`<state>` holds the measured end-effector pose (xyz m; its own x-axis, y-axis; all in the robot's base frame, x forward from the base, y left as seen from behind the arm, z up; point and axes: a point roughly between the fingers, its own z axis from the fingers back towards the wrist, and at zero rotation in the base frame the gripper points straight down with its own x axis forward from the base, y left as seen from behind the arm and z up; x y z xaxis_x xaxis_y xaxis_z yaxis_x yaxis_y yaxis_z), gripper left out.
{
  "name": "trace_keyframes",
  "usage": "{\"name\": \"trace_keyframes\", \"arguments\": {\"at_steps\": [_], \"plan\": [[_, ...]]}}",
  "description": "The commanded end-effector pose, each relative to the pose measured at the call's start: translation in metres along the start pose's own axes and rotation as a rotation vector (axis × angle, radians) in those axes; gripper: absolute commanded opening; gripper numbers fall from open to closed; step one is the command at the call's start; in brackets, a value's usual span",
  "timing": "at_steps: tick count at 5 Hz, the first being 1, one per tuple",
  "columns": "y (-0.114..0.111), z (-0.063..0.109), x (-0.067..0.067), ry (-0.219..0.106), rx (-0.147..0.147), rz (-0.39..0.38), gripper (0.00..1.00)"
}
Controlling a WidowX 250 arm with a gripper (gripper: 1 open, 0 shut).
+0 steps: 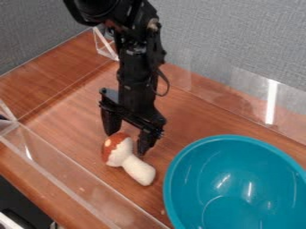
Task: Remove the mushroom from inside the blue bowl and put it on the table
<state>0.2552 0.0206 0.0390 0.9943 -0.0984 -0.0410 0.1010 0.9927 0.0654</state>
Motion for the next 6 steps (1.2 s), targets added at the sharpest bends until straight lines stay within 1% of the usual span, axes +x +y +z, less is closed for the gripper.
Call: {"name": "trace_keyframes", "arguments": {"at_steps": [1,4,5,6], "plan": [[0.007,0.012,0.001,-0.037,0.003,0.026,1.0],[0.012,0.024,-0.001,-0.058,0.0,0.048,1.0],[0.014,0.024,-0.002,-0.061,-0.001,0.056,1.0],[0.016,0.027,-0.003,-0.07,0.001,0.064,1.0]]}}
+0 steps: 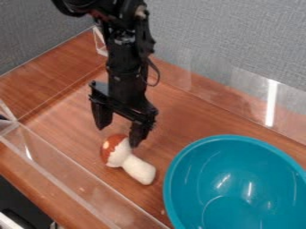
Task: Remove the mushroom from inside the blue bowl and put it on the table
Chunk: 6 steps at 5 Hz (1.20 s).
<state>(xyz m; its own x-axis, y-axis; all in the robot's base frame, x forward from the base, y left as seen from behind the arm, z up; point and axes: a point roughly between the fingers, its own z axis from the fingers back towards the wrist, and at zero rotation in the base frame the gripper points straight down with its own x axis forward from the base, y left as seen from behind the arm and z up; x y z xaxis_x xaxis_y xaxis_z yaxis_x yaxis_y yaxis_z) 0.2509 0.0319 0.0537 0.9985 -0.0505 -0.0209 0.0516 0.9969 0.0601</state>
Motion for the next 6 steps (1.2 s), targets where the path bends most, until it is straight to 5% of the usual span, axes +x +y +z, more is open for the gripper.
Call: {"name": "trace_keyframes", "arguments": {"at_steps": [1,6], "plan": [[0.008,0.018,0.002,-0.063,0.009,0.022,1.0],[0.016,0.002,-0.001,-0.058,0.006,0.042,1.0]]}}
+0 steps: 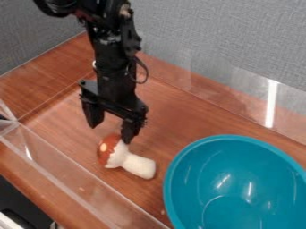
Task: Remove the mushroom from inside the blue bowl and put it on the table
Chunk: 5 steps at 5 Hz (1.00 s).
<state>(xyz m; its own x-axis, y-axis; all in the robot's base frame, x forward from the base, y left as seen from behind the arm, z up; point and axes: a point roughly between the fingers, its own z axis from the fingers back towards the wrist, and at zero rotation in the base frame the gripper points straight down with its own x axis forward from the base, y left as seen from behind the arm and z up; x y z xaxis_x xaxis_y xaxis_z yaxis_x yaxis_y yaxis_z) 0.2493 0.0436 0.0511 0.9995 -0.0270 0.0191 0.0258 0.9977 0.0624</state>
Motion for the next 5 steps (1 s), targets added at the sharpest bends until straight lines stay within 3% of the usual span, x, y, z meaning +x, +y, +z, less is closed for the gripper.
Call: {"name": "trace_keyframes", "arguments": {"at_steps": [1,4,5], "plan": [[0.005,0.0,0.001,-0.019,0.002,0.016,1.0],[0.003,-0.02,0.003,-0.005,-0.007,0.013,1.0],[0.002,-0.021,0.005,-0.01,-0.007,0.006,0.0]]}}
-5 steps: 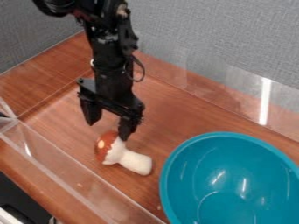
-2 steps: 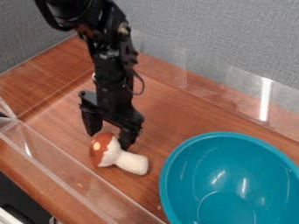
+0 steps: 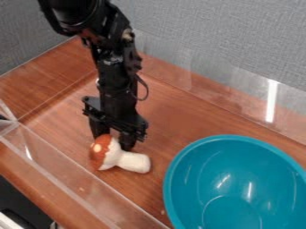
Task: Remove the mushroom from inside the blue bowl and put it on the table
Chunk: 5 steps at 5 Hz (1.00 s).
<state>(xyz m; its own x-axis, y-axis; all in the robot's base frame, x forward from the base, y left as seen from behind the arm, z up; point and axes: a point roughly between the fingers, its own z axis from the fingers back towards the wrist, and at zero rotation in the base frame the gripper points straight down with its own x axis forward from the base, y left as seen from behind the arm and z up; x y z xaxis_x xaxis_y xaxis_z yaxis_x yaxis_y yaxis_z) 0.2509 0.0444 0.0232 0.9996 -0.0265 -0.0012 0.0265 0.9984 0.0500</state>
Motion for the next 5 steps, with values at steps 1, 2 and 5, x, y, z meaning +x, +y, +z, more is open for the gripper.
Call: {"name": "trace_keyframes", "arguments": {"at_steps": [1,2,5], "plan": [[0.001,0.007,0.005,-0.032,0.0,-0.003,0.0],[0.0,0.007,0.006,-0.031,-0.004,-0.012,1.0],[0.01,0.029,0.009,-0.058,0.007,0.024,1.0]]}}
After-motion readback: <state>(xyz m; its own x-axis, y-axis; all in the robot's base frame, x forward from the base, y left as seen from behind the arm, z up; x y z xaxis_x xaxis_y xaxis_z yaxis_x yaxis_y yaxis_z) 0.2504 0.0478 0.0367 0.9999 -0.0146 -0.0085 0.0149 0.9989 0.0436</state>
